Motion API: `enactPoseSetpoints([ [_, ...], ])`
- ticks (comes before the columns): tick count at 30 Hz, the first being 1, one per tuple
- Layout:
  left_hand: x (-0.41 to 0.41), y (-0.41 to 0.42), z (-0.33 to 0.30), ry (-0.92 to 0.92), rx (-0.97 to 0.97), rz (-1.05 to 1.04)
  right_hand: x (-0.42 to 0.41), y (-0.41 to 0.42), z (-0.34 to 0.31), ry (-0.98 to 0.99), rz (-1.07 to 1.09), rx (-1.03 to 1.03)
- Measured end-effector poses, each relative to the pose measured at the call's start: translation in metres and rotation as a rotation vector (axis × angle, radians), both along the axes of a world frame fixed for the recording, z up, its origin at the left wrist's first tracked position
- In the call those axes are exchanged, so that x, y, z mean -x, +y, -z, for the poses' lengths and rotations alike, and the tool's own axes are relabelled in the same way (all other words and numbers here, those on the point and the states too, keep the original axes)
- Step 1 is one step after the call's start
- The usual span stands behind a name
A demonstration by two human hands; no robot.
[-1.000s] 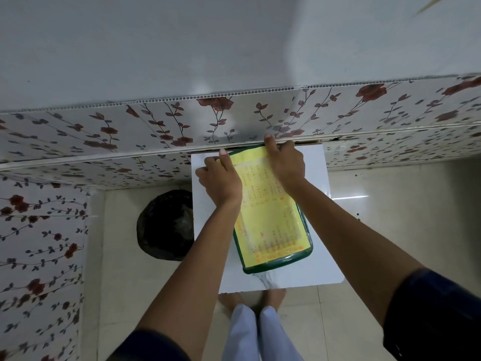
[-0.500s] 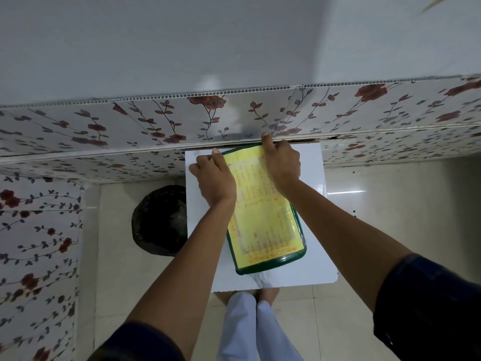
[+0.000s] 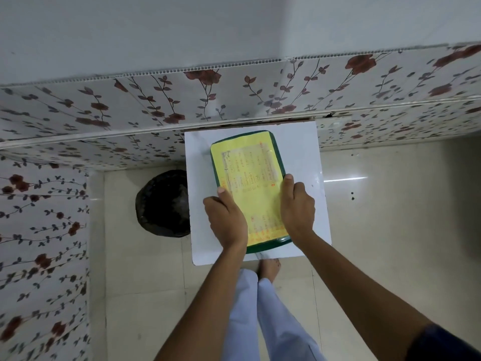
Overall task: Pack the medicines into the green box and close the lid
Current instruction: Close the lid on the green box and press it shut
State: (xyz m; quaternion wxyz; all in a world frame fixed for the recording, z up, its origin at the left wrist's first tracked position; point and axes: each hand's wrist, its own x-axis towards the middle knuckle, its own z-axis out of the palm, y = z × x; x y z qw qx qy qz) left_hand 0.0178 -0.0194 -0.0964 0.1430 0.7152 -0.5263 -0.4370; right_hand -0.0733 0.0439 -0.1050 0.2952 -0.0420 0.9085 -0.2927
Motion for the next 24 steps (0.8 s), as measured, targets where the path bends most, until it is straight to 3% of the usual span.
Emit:
enactPoseSetpoints([
  [24,-0.0027,-0.0034,0.0071,-0.055,0.089,0.14,-0.0016,0.001,0.0028,0.058,-0.016,0.006],
])
